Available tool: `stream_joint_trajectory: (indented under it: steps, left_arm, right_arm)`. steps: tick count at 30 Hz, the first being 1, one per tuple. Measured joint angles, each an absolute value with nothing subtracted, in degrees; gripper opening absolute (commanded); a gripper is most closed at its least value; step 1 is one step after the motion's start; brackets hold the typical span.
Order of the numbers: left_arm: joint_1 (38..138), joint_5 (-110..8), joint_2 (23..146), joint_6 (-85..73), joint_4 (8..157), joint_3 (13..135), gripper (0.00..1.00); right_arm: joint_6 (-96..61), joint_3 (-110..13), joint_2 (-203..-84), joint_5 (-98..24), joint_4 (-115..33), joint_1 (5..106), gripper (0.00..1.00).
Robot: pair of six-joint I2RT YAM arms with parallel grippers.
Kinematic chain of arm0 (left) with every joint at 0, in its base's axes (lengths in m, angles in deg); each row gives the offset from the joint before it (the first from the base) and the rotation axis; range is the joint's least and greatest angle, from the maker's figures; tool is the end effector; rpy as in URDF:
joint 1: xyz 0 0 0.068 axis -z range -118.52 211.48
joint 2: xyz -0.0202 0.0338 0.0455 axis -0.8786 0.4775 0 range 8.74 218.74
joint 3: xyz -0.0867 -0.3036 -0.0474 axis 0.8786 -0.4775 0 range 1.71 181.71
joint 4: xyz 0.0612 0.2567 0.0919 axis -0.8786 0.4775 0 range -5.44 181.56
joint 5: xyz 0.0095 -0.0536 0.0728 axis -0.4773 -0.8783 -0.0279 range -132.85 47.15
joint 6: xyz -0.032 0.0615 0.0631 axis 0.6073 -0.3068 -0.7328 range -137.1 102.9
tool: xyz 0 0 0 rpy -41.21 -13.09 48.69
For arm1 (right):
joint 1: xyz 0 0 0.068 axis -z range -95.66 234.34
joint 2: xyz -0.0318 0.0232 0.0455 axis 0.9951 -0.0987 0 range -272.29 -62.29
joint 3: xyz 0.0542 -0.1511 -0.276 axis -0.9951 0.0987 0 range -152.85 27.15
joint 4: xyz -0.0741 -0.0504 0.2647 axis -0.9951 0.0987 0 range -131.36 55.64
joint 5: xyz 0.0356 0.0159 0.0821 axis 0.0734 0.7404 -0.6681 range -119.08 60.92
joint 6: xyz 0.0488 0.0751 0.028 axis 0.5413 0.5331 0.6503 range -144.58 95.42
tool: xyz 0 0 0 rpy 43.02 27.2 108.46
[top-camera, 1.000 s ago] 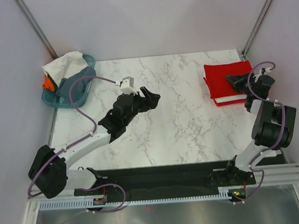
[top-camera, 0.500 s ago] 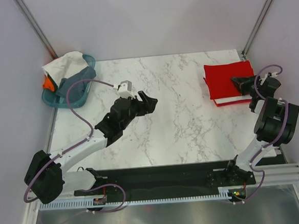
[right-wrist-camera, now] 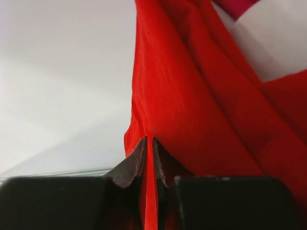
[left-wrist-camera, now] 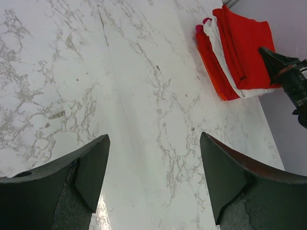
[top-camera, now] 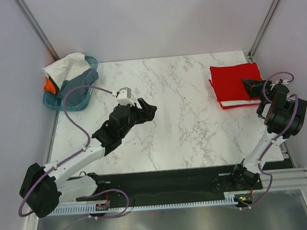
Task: Fold and stack the t-shirts
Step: Neatly place the folded tshirt to the corner
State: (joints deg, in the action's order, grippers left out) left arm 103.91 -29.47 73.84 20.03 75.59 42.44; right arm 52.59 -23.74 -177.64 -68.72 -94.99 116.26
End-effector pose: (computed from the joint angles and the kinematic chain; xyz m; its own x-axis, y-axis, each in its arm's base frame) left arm 0.2381 -0.1912 0.3005 -0.4530 -0.3814 -0.8058 0.2737 0.8007 -0.5329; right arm 0.4175 -0.1965 0.1566 -0.1569 0.9824 -0.1012 0.1279 0.1218 0.9843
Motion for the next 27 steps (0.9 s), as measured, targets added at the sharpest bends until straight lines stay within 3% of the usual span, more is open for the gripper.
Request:
stream_joint_trajectory:
  steps: [10, 15, 27]
  left_arm:
    - [102.27, -26.15, 68.86, 19.20, 78.96, 39.66, 0.86]
    - [100.74, -25.05, 67.88, 19.18, 80.03, 38.44, 0.86]
    - [98.80, -23.17, 63.27, 18.83, 83.17, 34.51, 0.87]
  right_arm:
    - [46.69, -27.78, -170.36, -65.79, -82.07, 114.09, 0.19]
    - [43.08, -34.39, -167.72, -64.13, -75.95, 107.84, 0.18]
    - [41.53, -42.67, -176.55, -59.56, -68.06, 96.81, 0.17]
